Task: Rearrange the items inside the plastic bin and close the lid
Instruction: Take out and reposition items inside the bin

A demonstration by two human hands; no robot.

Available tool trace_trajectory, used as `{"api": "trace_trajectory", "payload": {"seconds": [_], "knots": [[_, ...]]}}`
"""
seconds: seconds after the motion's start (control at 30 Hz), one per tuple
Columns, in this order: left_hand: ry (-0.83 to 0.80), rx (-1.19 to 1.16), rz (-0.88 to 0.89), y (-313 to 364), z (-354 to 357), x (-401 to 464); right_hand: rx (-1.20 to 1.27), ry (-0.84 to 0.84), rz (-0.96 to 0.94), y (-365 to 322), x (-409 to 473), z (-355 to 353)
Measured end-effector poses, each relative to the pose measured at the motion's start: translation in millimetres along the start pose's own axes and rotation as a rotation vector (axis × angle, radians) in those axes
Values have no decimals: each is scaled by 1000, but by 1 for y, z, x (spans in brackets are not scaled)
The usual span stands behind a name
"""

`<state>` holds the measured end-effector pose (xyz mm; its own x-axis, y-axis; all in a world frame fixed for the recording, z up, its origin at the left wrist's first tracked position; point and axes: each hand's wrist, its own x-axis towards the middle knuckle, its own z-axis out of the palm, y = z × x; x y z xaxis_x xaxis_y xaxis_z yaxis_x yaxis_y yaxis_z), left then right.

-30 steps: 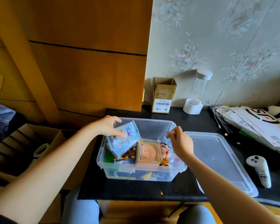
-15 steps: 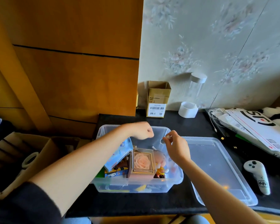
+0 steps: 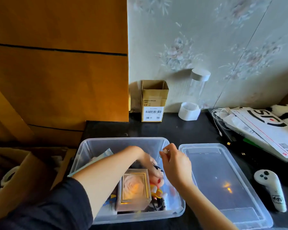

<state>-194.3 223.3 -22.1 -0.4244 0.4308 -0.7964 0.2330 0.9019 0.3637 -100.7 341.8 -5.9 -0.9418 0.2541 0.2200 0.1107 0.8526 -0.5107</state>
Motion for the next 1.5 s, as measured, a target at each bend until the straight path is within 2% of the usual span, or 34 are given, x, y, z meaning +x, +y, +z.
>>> {"api": "trace_trajectory", "payload": {"seconds": [0.03, 0.1, 0.2, 0.27, 0.4, 0.5, 0.67, 0.8, 0.9, 1.0, 1.1, 1.33, 1.43, 1.5], "knots": [[-60, -109, -10, 2, 2, 2, 5, 1, 0, 0, 1, 1], [-117, -134, -19, 7, 4, 2, 12, 8, -6, 1, 1, 1], [-55, -206, -31, 10, 9, 7, 20, 20, -15, 1, 0, 1], [-88, -296, -78, 13, 13, 8, 8, 24, -23, 1, 0, 1], [-32, -68, -86, 15, 9, 4, -16, 17, -38, -1, 0, 0], [-124, -177, -94, 14, 13, 6, -82, -8, -79, -2, 1, -2], [-22, 44, -29, 10, 13, -14, -424, -216, -236, -14, 15, -7], [-57, 0, -95, 0, 13, -16, -724, -414, -354, -36, 36, -6], [62, 69, -71, -7, 16, -10, -847, -505, -385, -48, 43, 2], [124, 87, -31, -13, 17, -6, -868, -556, -376, -55, 46, 12], [122, 122, -68, -16, 20, -2, -849, -587, -335, -55, 46, 21], [192, 149, 54, -13, 16, 1, -821, -550, -294, -47, 39, 32], [195, 164, -58, -6, 21, 12, -817, -528, -274, -46, 37, 39], [196, 146, -71, -6, 19, 11, -816, -511, -284, -45, 36, 40]]}}
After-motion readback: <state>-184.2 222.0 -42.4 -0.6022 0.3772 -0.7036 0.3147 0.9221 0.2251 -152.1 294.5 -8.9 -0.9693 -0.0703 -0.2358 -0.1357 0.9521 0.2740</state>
